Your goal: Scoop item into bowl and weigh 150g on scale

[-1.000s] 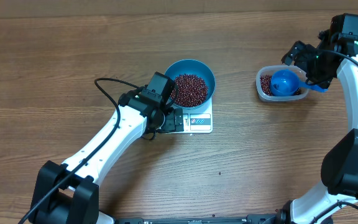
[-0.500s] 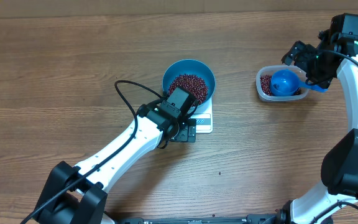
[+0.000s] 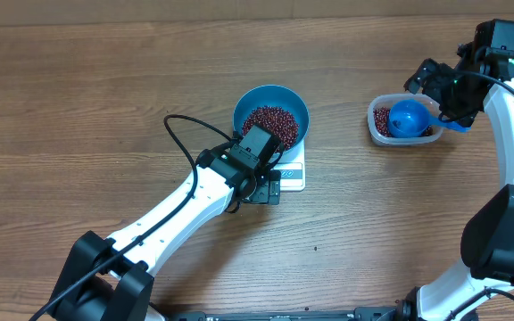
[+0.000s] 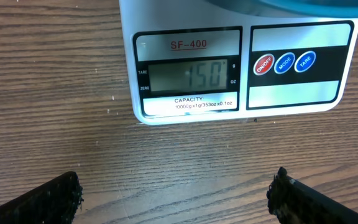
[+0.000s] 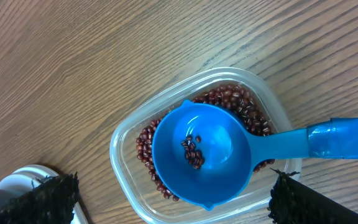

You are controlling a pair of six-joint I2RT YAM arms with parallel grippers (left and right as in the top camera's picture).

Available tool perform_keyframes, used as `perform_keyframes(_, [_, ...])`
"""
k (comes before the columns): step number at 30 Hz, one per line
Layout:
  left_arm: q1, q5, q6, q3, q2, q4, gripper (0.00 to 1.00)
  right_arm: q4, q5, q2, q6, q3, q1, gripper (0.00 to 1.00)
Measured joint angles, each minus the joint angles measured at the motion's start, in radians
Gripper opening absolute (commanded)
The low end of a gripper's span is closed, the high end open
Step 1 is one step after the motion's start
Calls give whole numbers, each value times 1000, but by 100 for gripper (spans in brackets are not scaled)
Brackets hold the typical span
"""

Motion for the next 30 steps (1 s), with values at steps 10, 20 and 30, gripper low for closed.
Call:
perform_keyframes(10, [0,0,0,0,0,0,100,0,0,0,0,0,0,100])
perform_keyframes(20, [0,0,0,0,0,1,100,0,0,0,0,0,0,100])
perform_keyframes(30, [0,0,0,0,0,1,100,0,0,-168,0,-2,24,100])
